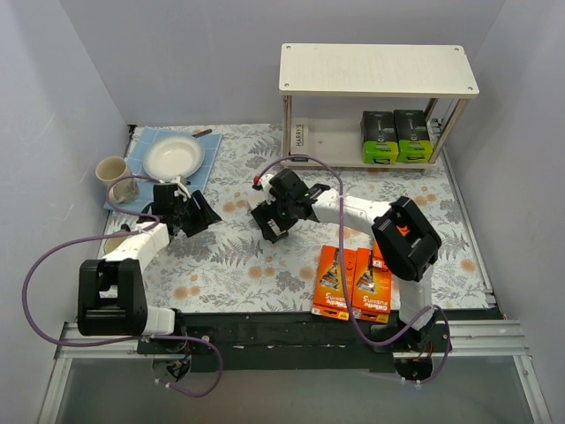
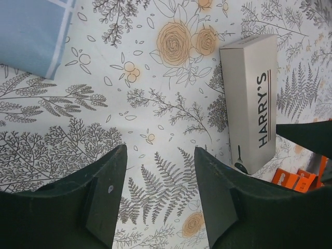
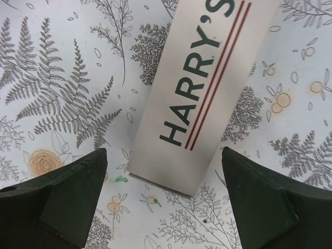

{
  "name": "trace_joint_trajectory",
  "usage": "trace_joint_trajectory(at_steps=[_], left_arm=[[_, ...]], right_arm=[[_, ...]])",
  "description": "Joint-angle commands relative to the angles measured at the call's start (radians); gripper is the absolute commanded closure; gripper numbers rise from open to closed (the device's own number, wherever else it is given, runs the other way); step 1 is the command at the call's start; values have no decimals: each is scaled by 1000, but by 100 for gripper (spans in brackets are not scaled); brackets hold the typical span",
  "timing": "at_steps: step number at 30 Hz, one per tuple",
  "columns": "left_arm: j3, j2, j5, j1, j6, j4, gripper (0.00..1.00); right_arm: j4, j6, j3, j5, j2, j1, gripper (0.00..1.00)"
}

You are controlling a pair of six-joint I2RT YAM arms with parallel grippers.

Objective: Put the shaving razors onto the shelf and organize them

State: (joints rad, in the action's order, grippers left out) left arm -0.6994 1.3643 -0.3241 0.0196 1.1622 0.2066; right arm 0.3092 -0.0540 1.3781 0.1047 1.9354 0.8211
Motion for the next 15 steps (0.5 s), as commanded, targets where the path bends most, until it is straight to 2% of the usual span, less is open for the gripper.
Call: trace_joint_trajectory(at_steps=[1,6,7,8,11,15], left_arm=[[23,-62,-24,-52,11,8,46],[51,-90,-41,-78,27,11,46],[54,-91,-46,-79,28,8,46],[54,-91,-49,-78,30,5,46],[58,-82,-53,-81,34,-9,46],[46,-51,-69,-81,42,-26,46]], right_arm=[[-18,34,64,-86,59,19,2],[-4,32,81,-151,89,19,9],[-5,36,81,-157,88,19,12],[-4,42,81,-160,82,19,20],[-10,51,70,-201,60,19,28],[-21,83,47,-255,4,20,33]])
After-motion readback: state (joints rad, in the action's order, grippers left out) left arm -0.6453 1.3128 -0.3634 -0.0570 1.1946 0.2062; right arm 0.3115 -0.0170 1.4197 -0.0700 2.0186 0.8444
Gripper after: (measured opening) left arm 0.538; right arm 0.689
